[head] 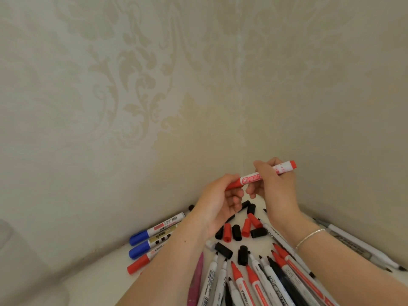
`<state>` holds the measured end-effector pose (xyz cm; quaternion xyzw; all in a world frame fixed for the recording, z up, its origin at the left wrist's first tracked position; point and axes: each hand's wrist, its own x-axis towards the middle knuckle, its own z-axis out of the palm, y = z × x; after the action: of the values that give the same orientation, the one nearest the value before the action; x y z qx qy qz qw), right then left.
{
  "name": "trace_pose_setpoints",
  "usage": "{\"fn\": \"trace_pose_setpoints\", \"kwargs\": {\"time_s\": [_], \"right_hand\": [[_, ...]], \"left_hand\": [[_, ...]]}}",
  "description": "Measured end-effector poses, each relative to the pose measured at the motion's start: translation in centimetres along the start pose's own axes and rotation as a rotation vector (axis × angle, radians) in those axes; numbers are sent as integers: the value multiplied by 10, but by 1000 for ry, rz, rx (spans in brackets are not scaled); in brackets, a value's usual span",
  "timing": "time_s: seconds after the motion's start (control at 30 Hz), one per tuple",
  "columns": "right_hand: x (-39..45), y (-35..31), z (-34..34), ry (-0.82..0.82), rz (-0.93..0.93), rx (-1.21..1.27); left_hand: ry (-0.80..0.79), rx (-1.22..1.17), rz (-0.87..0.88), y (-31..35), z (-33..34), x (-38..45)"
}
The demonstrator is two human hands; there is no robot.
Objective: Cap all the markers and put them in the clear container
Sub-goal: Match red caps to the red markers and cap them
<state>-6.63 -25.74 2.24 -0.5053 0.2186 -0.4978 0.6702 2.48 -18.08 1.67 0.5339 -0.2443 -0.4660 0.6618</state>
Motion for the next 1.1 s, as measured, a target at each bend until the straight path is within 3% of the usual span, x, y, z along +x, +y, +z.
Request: {"fn": "trace_pose_setpoints", "kwargs": {"time_s": [0.17,0.33,0.47,0.5,0.57,0.63,0.77,0.93,1.1], "right_hand": [[-3,-3,6,18,-41,31],[-3,-6,5,3,-101,-124],[4,-9,-4,93,-139,-190],[8,-9,-9,154,-147,-167],[15,-10,-18,233,-167,-153],[18,-7,-24,241,-167,-181],[17,4,-24,216,-92,-177],[17,8,-23,173,-77,-181],[17,8,-21,129,-77,-174]], "left_hand": [[-57,-28,105,-2,2,2],[-124,-101,71,-10,-1,0],[47,-83,81,-13,-17,5],[139,9,105,-15,-23,8],[292,477,153,-21,-34,12],[295,903,165,-30,-37,12],[264,1479,236,-41,-28,14],[188,1795,370,-54,-6,21],[129,1834,333,-56,5,25]]}}
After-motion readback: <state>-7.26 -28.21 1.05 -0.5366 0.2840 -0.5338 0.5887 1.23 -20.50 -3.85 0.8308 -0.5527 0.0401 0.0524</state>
